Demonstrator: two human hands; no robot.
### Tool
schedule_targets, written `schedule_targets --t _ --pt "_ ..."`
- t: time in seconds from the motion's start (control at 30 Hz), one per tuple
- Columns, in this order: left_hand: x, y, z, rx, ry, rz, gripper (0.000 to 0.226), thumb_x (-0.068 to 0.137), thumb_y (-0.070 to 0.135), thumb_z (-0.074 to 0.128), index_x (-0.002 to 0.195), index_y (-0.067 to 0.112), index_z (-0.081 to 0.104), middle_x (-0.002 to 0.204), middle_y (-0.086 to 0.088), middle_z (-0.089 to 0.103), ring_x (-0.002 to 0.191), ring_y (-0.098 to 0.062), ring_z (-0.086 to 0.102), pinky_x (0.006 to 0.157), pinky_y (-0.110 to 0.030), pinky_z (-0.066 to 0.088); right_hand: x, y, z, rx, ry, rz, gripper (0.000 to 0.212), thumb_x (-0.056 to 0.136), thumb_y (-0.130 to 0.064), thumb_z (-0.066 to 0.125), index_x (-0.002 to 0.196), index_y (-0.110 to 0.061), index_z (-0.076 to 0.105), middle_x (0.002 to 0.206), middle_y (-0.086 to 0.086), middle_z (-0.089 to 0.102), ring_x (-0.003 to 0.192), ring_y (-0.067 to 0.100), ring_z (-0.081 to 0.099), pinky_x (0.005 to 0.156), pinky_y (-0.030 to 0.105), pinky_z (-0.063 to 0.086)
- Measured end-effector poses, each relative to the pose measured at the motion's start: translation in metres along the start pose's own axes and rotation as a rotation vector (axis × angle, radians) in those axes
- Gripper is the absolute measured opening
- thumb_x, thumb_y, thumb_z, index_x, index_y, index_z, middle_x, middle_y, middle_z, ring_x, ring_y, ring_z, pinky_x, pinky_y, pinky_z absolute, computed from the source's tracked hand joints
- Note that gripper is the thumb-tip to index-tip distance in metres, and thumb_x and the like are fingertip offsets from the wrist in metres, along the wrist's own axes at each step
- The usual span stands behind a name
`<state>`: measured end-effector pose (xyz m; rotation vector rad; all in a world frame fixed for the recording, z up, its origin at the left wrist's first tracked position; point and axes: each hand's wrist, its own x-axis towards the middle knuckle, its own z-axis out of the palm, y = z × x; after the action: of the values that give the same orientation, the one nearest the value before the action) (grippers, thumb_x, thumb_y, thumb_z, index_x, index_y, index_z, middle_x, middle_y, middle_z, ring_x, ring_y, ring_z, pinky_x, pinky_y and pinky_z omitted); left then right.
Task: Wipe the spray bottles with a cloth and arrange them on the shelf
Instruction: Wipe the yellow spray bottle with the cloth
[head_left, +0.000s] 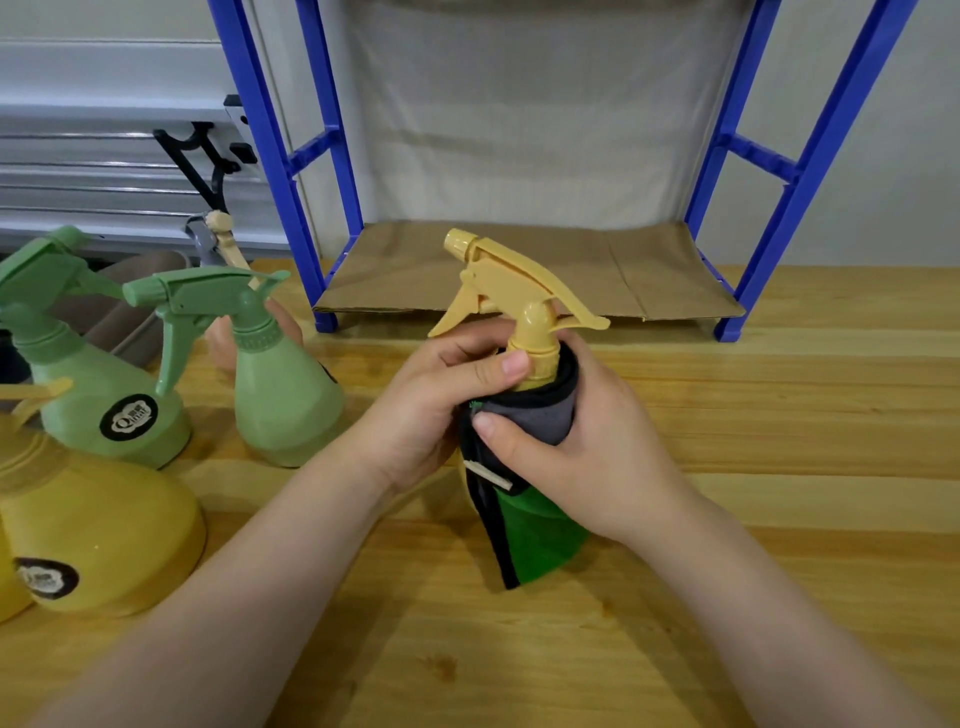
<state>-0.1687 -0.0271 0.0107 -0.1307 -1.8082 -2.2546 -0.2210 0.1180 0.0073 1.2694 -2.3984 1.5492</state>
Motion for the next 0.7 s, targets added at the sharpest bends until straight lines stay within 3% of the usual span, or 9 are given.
schedule_targets --t 0.1,0.2,0.33,0.43,0.6,0.7 --pt "-0.001 -0.002 0.005 0.001 0.006 0.045 0.044 0.078 0.019 0.065 0.115 -0.004 0.064 0.124 -0.029 0.058 0.112 -0.030 0.059 0.100 -0.039 0.046 -0.001 0.002 -0.001 0.044 0.018 -0.001 0.063 0.066 -0.061 0.063 0.120 -0.029 0.053 0.106 -0.015 0.066 0.099 0.002 0.062 0.082 0.026 0.052" --pt "-0.001 -0.006 0.008 0.019 0.053 0.090 0.034 0.076 0.019 0.069 0.107 0.005 0.072 0.113 -0.014 0.067 0.109 -0.027 0.062 0.099 -0.039 0.047 -0.001 0.009 0.000 0.094 -0.018 0.003 0.057 0.068 -0.058 0.064 0.116 -0.032 0.053 0.105 -0.015 0.065 0.099 0.001 0.062 0.081 0.024 0.051" --pt "0.001 -0.002 0.005 -0.066 0.158 0.104 0.027 0.082 0.013 0.064 0.107 0.008 0.072 0.099 -0.006 0.071 0.091 -0.018 0.066 0.081 -0.029 0.054 0.000 0.018 0.002 0.121 -0.096 0.032 0.052 0.069 -0.063 0.064 0.112 -0.039 0.048 0.105 -0.017 0.063 0.100 -0.001 0.060 0.079 0.019 0.048" --pt "0.003 0.009 -0.001 -0.164 0.262 0.169 0.030 0.087 0.022 0.058 0.113 0.012 0.070 0.102 0.000 0.070 0.088 -0.012 0.064 0.078 -0.028 0.054 -0.002 0.024 0.007 0.141 -0.133 0.059 0.063 0.067 -0.066 0.064 0.121 -0.043 0.041 0.115 -0.020 0.060 0.109 -0.003 0.057 0.084 0.016 0.046" --pt "0.002 0.020 0.003 -0.239 0.346 0.287 0.027 0.086 0.034 0.057 0.104 0.021 0.073 0.110 0.004 0.069 0.089 -0.007 0.061 0.082 -0.031 0.052 -0.005 0.028 0.014 0.209 -0.118 0.066 0.076 0.068 -0.064 0.064 0.129 -0.023 0.044 0.118 -0.016 0.061 0.111 0.000 0.058 0.088 0.019 0.047" --pt "0.003 0.018 0.012 -0.307 0.391 0.315 0.029 0.089 0.032 0.054 0.110 0.017 0.067 0.114 0.002 0.069 0.093 -0.006 0.064 0.086 -0.032 0.053 -0.006 0.027 0.016 0.281 -0.051 0.060 0.084 0.071 -0.077 0.058 0.128 -0.016 0.048 0.117 -0.017 0.064 0.112 -0.002 0.058 0.090 0.017 0.045"
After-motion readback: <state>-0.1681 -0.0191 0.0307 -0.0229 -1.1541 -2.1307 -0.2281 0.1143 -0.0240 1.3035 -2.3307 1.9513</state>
